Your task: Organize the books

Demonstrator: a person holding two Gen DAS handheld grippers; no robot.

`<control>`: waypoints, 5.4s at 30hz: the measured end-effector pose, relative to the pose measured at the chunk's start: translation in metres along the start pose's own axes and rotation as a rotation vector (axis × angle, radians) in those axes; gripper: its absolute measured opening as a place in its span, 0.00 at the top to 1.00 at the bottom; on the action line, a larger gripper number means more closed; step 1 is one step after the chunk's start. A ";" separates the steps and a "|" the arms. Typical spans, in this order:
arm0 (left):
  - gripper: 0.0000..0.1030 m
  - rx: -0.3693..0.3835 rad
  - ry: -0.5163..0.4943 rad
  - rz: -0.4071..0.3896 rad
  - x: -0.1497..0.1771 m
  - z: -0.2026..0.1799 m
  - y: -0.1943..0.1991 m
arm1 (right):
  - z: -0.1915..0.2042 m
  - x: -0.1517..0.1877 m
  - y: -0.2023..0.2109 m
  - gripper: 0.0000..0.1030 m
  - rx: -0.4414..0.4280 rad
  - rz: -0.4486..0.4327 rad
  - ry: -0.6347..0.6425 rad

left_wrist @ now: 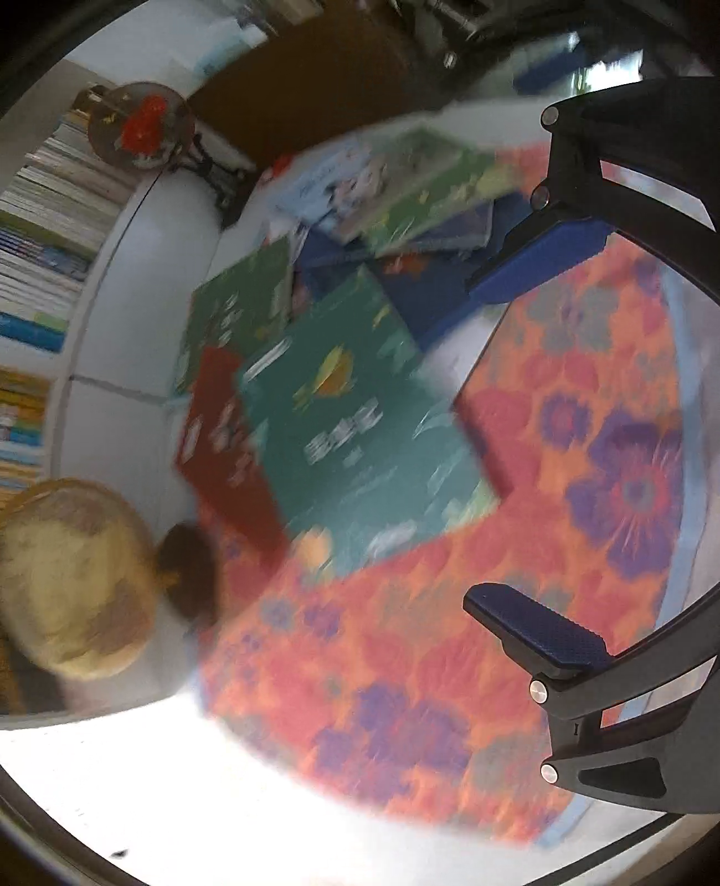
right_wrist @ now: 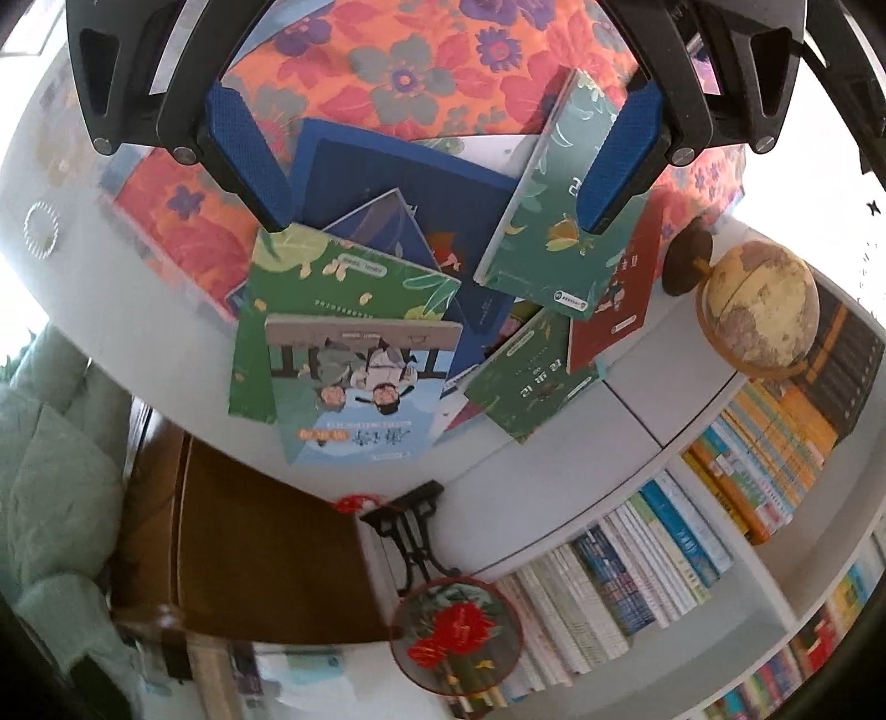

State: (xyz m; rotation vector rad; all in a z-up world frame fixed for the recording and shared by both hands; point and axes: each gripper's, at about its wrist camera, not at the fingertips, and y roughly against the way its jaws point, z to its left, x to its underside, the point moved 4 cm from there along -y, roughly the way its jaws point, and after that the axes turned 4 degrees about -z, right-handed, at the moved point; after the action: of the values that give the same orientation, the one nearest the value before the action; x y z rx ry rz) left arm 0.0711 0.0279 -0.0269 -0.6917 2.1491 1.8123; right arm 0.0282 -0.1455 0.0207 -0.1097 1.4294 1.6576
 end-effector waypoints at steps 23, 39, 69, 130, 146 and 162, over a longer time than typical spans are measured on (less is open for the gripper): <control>0.03 0.111 -0.415 0.022 -0.070 0.017 -0.084 | -0.003 0.035 -0.096 0.05 -0.303 0.287 0.085; 0.02 0.155 -0.537 0.169 -0.112 0.030 -0.177 | 0.073 0.091 -0.136 0.04 -0.433 0.301 0.166; 0.49 0.335 -0.335 0.215 -0.093 0.073 -0.142 | 0.053 0.067 -0.157 0.47 -0.500 0.345 -0.037; 0.82 0.335 -0.329 0.019 -0.057 0.050 -0.034 | 0.061 0.058 -0.060 0.93 -0.525 0.245 0.122; 0.77 0.044 -0.119 -0.134 -0.067 0.221 0.034 | 0.231 0.132 -0.030 0.93 -0.742 0.355 0.335; 0.75 -0.054 0.045 -0.077 -0.048 0.342 -0.012 | 0.306 0.226 -0.069 0.91 -0.707 0.474 0.443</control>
State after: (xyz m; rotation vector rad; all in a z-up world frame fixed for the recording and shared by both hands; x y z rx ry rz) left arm 0.0792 0.3687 -0.0821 -0.8232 2.0772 1.8381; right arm 0.0877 0.2272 -0.0652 -0.6046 1.1540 2.6064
